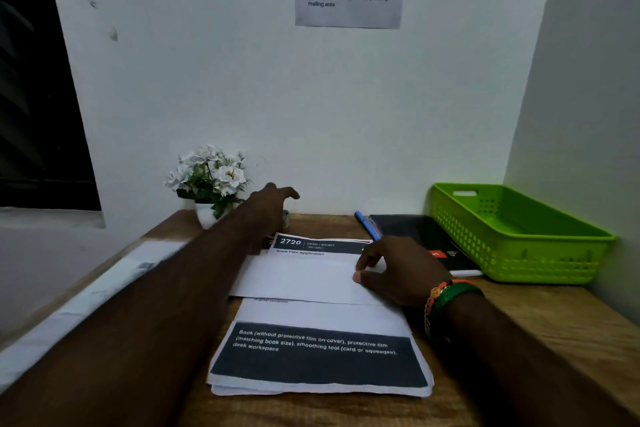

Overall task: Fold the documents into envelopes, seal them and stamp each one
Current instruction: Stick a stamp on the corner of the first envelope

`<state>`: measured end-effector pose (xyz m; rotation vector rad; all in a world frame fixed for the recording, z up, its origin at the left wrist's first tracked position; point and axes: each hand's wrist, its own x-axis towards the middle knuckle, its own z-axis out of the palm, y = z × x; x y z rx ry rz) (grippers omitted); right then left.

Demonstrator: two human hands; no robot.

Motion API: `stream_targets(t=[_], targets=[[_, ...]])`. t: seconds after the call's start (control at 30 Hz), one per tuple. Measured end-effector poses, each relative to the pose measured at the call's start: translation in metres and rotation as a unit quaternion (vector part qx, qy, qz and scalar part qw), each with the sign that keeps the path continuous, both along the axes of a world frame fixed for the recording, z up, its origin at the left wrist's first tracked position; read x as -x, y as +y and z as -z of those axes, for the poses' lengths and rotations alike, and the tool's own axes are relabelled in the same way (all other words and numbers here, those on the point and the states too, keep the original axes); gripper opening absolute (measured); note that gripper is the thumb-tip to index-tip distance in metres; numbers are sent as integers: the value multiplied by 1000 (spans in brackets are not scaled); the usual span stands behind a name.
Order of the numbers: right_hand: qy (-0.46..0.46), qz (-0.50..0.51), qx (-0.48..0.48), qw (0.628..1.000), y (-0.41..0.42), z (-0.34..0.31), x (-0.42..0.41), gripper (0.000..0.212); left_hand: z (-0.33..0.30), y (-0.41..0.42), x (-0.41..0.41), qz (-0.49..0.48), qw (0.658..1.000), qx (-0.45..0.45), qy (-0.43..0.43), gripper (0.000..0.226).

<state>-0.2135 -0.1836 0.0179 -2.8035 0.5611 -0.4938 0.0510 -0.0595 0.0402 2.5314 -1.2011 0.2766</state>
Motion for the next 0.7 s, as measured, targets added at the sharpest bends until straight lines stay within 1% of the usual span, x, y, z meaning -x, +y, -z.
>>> stream_targets(t=[0.07, 0.17, 0.3, 0.4, 0.47, 0.53, 0.6, 0.63, 0.7], targets=[[1, -4, 1, 1000, -1, 0, -1, 18, 5, -6, -7, 5, 999, 24, 46, 52], [7, -3, 6, 1000, -1, -1, -4, 18, 14, -8, -14, -1, 996, 40, 77, 41], [16, -2, 3, 1000, 2, -4, -3, 20, 21, -3, -10, 9, 987, 133, 87, 24], [15, -1, -10, 1000, 3, -6, 0, 20, 17, 4, 13, 81, 963, 217, 138, 18], [0, 0, -25, 1000, 3, -6, 2, 21, 9, 10, 36, 125, 947, 240, 173, 25], [-55, -1, -37, 998, 3, -6, 1, 18, 1, 20, 62, 165, 921, 263, 234, 31], [-140, 6, -90, 986, 5, -7, 0, 16, -3, 29, 90, 201, 889, 290, 293, 34], [-179, 11, -148, 973, 7, -9, -1, 15, -3, 34, 103, 216, 876, 300, 311, 37], [-230, 1, -304, 924, 13, -14, -2, 13, 3, 42, 125, 239, 850, 318, 345, 44]])
